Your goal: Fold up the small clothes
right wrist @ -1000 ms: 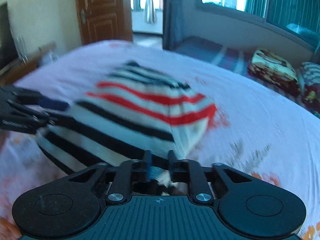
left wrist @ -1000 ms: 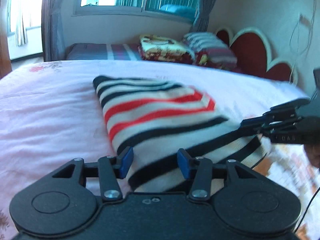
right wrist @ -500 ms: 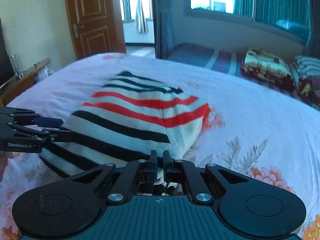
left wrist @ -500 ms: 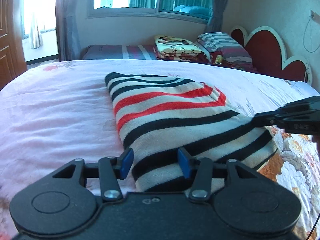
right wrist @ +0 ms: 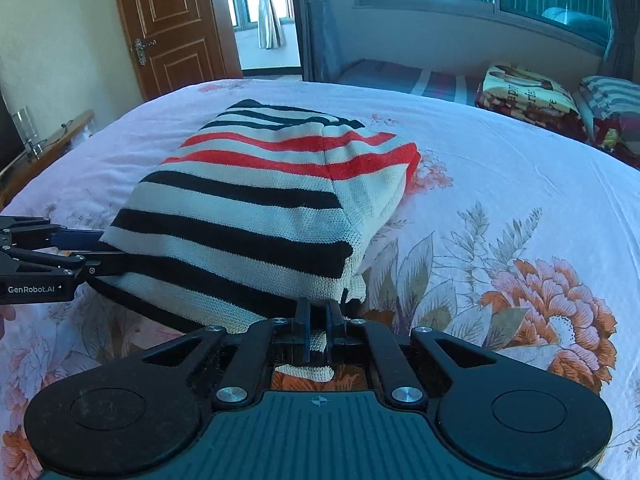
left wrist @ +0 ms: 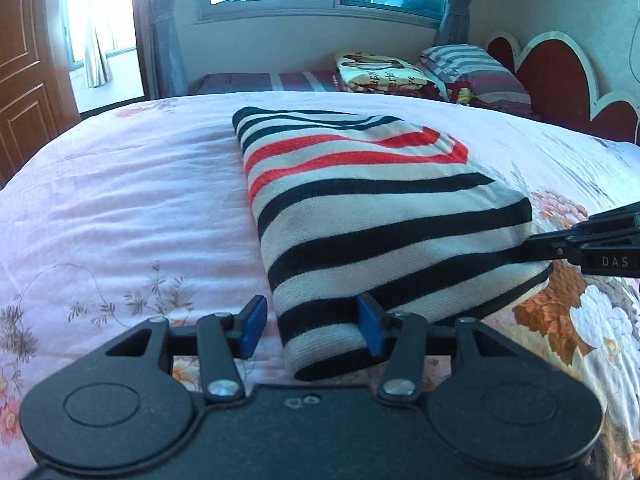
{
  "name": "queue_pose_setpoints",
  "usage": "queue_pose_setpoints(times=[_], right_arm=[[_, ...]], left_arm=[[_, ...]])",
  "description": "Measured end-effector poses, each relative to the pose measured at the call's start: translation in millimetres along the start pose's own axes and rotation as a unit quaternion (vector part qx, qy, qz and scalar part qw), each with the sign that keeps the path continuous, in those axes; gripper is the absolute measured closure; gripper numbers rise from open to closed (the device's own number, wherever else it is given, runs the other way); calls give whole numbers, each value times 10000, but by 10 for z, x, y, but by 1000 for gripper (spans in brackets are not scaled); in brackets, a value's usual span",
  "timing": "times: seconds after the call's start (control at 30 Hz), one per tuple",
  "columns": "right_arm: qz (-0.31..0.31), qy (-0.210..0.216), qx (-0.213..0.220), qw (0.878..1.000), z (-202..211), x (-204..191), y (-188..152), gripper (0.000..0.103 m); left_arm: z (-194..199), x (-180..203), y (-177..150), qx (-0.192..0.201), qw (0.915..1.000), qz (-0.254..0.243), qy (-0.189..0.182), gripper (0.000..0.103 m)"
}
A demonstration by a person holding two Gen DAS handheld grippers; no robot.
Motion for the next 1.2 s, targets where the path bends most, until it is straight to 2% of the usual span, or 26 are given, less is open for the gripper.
queue_pose_setpoints(times=[0.1,0.13,0.2,0.23,0.3,0.33,0.37,0.4,0.57,0.63,0.67,0.7,0.73,0.77,0.83,0.9,1.07,1.2], right_arm=[[-44,-47,-48,10000,65,-19,0,98],[-80,-61,-35,9999,155,-27,9,98],[-134,-21,189,9997,438,-72,1,98],[-97,0,275,9996,597,-109,-40,98],[-17,49,487,9988,904,-192,-142,98],[-17,11,525,9986,1030,-225,-206,98],[9,7,580,9983,1162,-276,-272,98],[16,-12,655,9978,1280,-318,-333,98],[-126,-92,793,9967,1734,-535,-611,98],[-224,-142,867,9959,1897,-606,-706,98],[-304,-137,893,9954,1979,-637,-756,97],[-386,-164,876,9953,2045,-666,-805,89],[-480,-266,840,9950,2107,-688,-856,35],[-588,-417,894,9934,2205,-701,-909,1],[-558,-438,1511,9860,2492,-799,-982,0],[-588,-555,1357,9874,2628,-878,-1076,0],[-754,-868,1448,9828,2991,-1021,-1252,0],[-909,-945,1466,9805,3205,-1066,-1360,0]], left_arm=[[121,16,0,10,9999,88,80,54],[238,48,11,93,9999,111,40,53],[514,137,12,348,9994,61,16,45],[650,178,-9,470,9989,30,13,47],[880,247,-90,561,9983,95,-92,71],[975,278,-141,539,9983,178,-161,74],[1076,308,-190,574,9977,270,-228,88],[1169,347,-235,599,9973,322,-276,97],[1656,556,-406,885,9951,414,-165,95],[1833,654,-458,956,9945,409,-147,83],[1929,690,-482,1021,9937,444,-118,67],[2030,726,-506,1106,9928,464,-70,36],[2147,756,-528,1250,9909,492,30,17],[2286,783,-548,1472,9879,483,93,1],[2517,867,-594,1673,9850,411,61,1],[2682,934,-667,1685,9849,400,70,0],[2973,1012,-847,1576,9863,461,148,0],[3173,1049,-963,1604,9858,461,186,0]])
Point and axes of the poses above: each gripper's, at about its wrist camera, not at the fingertips, and z roughly against the way its jaws point, x to its right, y to its top, the point moved 8 cm from there along -z, roughly the way its jaws point, and after that the axes turned 2 degrees about -x, right-handed, at the moved point
